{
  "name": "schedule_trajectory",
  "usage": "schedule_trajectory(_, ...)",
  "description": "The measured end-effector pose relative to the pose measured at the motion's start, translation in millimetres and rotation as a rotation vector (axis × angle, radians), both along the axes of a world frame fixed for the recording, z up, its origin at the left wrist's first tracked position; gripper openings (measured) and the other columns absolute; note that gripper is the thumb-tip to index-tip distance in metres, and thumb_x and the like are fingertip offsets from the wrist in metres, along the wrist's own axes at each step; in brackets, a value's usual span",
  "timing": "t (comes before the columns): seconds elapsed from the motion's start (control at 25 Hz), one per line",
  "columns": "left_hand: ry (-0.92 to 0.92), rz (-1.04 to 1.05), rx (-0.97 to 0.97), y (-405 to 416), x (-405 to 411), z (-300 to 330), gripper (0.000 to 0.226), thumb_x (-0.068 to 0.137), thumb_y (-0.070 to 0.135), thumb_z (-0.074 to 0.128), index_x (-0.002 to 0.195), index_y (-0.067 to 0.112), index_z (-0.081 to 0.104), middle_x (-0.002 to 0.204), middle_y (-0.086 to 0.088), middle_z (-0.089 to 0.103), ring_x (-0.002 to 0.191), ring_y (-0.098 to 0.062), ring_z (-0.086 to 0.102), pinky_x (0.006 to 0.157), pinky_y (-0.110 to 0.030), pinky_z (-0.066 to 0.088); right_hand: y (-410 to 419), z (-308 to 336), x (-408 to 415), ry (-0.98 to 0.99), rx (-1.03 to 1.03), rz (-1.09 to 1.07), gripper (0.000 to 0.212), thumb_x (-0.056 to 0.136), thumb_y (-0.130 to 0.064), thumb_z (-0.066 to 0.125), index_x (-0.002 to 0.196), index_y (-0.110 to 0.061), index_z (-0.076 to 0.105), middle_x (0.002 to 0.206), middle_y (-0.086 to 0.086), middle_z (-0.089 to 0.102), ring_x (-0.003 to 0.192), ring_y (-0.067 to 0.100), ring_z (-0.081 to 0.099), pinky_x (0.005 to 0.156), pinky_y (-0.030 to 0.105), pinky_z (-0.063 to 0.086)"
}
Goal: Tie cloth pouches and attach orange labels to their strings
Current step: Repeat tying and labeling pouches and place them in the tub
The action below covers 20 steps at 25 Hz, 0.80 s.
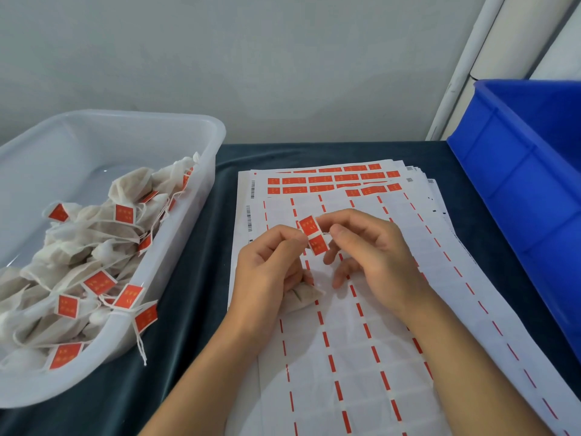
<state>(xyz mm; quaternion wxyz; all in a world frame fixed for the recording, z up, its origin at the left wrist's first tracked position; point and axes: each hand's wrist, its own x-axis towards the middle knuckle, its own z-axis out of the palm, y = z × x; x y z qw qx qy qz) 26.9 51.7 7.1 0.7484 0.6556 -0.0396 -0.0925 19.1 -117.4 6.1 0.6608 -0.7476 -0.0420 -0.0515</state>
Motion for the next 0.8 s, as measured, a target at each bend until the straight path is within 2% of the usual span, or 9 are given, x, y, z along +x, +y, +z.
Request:
schedule_trajectory(0.16,-0.009,0.015,0.024,-1.5,0.0,-0.8,0.021,0.095,0.032,0.072,0.077,0.022,0.074,0.059,0.007,0.059,0.049,-0.009,0.047,0.069,-0.044,0.055,1.6,1.1,-0.4,0.02,-0.014,0.058,0.026,0.095,-0.031,0.053,0.094,-0.012,0.071,0.086,0.0,0.071,0.08,0.023,0.069,0.062,0.033,0.06)
schedule_trajectory(0.28,-0.008,0.043,0.066,-3.3,0.3,-1.8,0.023,0.1,0.025,0.071,0.077,0.021,0.074,0.061,0.005,0.064,0.048,-0.009,0.051,0.071,-0.046,0.06,1.7,2.9,-0.8,-0.011,-0.053,0.048,0.023,0.098,-0.029,0.054,0.088,-0.016,0.069,0.08,-0.004,0.07,0.075,0.019,0.069,0.063,0.025,0.058)
schedule_trajectory(0.6,-0.037,0.04,0.089,-3.8,1.4,-2.9,0.022,0.1,0.023,0.069,0.079,0.019,0.074,0.06,0.006,0.063,0.046,-0.008,0.054,0.061,-0.033,0.06,2.1,2.1,-0.4,-0.03,-0.099,0.008,0.02,0.105,-0.024,0.054,0.09,-0.019,0.068,0.079,-0.004,0.07,0.075,0.019,0.069,0.067,0.025,0.06)
schedule_trajectory(0.8,-0.06,0.043,0.109,-4.6,0.8,-3.7,0.019,0.1,0.025,0.069,0.085,0.013,0.072,0.061,0.009,0.065,0.047,-0.007,0.054,0.056,-0.03,0.059,3.6,4.0,-1.5,-0.07,-0.108,0.002,0.019,0.099,-0.032,0.055,0.09,-0.02,0.067,0.077,-0.009,0.069,0.076,0.017,0.068,0.067,0.025,0.059)
